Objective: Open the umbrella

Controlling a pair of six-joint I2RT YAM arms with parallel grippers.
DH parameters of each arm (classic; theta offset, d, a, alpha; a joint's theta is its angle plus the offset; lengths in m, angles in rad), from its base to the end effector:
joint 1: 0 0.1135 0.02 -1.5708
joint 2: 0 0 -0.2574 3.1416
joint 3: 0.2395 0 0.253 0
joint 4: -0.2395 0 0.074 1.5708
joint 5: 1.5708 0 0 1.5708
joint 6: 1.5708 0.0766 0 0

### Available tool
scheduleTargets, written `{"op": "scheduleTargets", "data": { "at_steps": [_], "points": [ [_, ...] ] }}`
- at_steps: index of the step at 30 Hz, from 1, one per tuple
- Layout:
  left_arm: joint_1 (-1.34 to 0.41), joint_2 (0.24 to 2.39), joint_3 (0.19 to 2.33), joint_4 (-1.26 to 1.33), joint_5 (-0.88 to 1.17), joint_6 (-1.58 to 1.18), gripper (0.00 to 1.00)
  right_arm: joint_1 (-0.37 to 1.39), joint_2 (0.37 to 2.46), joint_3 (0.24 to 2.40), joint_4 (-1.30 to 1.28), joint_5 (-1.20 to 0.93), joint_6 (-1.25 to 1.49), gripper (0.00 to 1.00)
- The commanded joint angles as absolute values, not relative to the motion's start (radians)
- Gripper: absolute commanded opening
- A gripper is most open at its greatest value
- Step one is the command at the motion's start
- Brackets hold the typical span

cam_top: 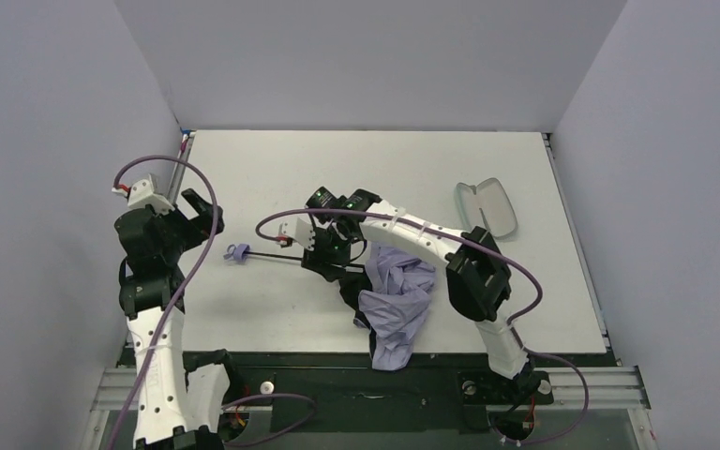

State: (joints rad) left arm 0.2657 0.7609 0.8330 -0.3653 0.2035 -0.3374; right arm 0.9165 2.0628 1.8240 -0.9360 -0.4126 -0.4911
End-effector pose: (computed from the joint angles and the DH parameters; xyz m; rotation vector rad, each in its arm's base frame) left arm 0.2135 0.0421 0.3255 -0.4176 1.8172 -0.2392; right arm 0.2496 0.3759 0.2075 -1.8768 2.0319 0.6824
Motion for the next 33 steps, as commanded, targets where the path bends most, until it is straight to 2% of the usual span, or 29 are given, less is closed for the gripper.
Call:
{"op": "scheduleTargets", "data": {
  "at_steps": [1, 10, 16, 18, 20, 22, 23, 25, 30, 33],
  "points": [
    [0.307, 0.775, 0.862, -0.420, 0.268, -0.405, 0.97, 0.931, 2.104, 1.898, -0.943, -0.349, -0.535, 0.53],
    [0.307, 0.727, 0.834, -0.376, 0.299, -0.371, 0.97, 0.951, 2.222, 1.921, -0.894, -0.212, -0.549, 0.51],
    [0.308, 0.710, 0.834, -0.357, 0.277, -0.369, 0.97, 0.959, 2.269, 1.922, -0.862, -0.151, -0.532, 0.44],
    [0.307, 0.719, 0.849, -0.384, 0.223, -0.388, 0.97, 0.961, 2.276, 1.912, -0.839, -0.127, -0.514, 0.37],
    [0.308, 0.742, 0.881, -0.415, 0.201, -0.394, 0.97, 0.961, 2.274, 1.904, -0.823, -0.122, -0.508, 0.27],
    [0.308, 0.767, 0.911, -0.421, 0.200, -0.401, 0.97, 0.960, 2.250, 1.904, -0.802, -0.135, -0.496, 0.07],
    [0.308, 0.781, 0.925, -0.403, 0.208, -0.400, 0.97, 0.959, 2.220, 1.903, -0.789, -0.150, -0.477, 0.02],
    [0.309, 0.799, 0.944, -0.352, 0.221, -0.395, 0.97, 0.944, 2.143, 1.875, -0.704, -0.173, -0.410, 0.00],
    [0.308, 0.867, 1.001, -0.249, 0.249, -0.378, 0.97, 0.843, 1.877, 1.704, -0.229, -0.255, -0.117, 0.00],
    [0.309, 0.909, 1.038, -0.197, 0.287, -0.371, 0.97, 0.786, 1.795, 1.644, -0.066, -0.314, 0.057, 0.00]
  ]
}}
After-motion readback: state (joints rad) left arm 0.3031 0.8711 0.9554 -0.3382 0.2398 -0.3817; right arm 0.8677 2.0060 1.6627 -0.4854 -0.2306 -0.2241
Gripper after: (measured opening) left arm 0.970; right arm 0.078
